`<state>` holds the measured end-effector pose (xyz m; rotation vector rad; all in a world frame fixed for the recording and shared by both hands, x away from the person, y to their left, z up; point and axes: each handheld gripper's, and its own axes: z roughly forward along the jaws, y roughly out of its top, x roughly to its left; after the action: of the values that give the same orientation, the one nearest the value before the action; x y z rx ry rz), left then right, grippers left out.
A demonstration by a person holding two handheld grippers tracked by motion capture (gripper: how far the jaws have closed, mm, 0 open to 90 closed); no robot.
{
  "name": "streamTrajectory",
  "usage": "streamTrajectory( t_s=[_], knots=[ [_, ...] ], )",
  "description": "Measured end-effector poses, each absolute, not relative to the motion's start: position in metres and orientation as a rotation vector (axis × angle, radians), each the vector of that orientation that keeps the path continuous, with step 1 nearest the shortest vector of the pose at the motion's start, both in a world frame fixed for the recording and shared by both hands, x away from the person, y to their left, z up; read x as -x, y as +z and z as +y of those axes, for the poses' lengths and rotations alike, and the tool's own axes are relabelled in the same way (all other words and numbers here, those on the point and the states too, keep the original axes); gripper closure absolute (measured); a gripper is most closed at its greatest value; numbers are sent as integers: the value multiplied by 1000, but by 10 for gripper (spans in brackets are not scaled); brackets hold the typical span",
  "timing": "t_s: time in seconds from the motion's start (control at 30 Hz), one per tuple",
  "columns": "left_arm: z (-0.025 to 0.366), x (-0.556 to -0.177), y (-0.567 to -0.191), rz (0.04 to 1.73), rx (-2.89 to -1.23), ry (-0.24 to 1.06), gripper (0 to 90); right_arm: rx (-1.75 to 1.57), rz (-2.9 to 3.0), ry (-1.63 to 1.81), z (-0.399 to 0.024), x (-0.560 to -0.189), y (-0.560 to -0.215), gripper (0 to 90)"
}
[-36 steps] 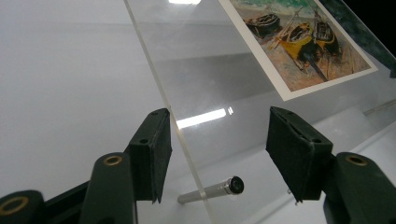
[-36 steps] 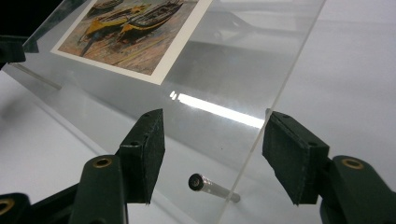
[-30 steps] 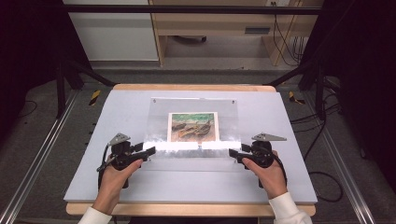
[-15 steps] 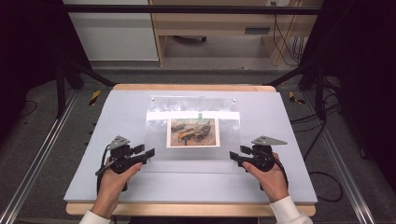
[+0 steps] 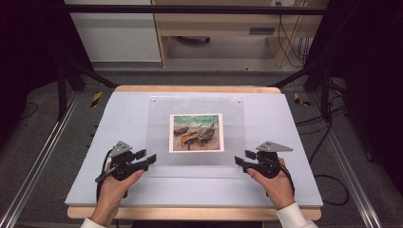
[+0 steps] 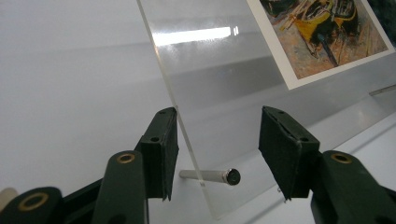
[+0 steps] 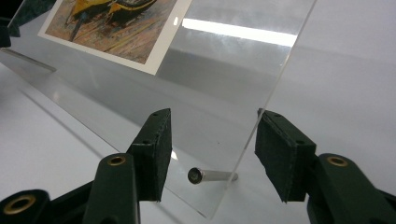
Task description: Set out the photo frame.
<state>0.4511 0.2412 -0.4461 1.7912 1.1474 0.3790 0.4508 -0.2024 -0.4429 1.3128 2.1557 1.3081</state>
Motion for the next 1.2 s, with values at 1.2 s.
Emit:
streamTrajectory(
  t_s=[1.2],
  knots=[
    [244,-435,-447,1129,-1834,404,568,-1274,2145,1287,-206,-434,-443,593]
  ],
)
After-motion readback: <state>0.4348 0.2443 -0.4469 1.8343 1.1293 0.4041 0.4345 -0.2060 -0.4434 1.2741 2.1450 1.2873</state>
